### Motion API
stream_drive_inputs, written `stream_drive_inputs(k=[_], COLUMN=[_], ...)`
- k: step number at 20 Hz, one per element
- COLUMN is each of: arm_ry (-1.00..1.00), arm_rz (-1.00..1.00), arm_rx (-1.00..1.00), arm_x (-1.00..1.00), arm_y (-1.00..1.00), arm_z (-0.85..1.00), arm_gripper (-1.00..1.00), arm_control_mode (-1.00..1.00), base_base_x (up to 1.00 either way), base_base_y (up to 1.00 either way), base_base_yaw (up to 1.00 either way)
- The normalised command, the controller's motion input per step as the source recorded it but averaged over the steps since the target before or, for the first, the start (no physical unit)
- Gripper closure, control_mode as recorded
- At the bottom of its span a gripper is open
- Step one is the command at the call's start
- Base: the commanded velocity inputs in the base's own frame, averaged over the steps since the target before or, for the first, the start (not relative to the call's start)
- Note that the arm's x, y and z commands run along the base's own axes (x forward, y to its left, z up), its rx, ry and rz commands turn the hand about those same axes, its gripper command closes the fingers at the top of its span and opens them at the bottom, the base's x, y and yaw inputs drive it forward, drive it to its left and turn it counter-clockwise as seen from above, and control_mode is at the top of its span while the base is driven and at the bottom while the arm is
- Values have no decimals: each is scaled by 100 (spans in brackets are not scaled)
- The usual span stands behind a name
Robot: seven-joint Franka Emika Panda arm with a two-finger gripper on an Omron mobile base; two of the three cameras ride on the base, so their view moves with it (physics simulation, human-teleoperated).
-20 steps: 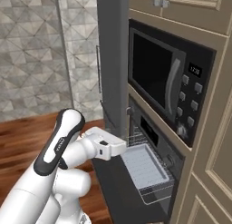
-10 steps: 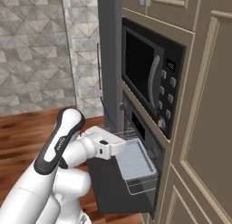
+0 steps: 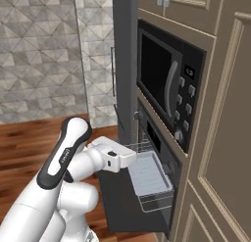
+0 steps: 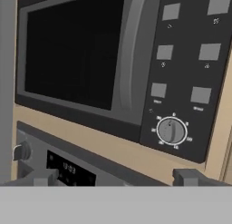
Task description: Take the baked cake out of the oven and place it on the plate for cooling. Then close the oven door.
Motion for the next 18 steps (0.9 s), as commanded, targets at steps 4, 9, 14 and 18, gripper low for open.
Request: stream_drive_inputs(k=[4, 9, 14, 18], arm_ry=[0, 0, 0, 5], arm_rz=[0, 0, 0, 0], arm_rx=[0, 0, 0, -1], arm_x=[0, 0, 0, 0], arm_y=[0, 0, 0, 19], arm_z=[0, 0, 0, -10], arm_gripper=[-100, -100, -100, -100], arm_control_mode=[100, 100, 100, -100], base_base_x=[0, 0, 0, 0], base_base_y=[0, 0, 0, 0], base_base_yaw=[10, 5, 0, 0])
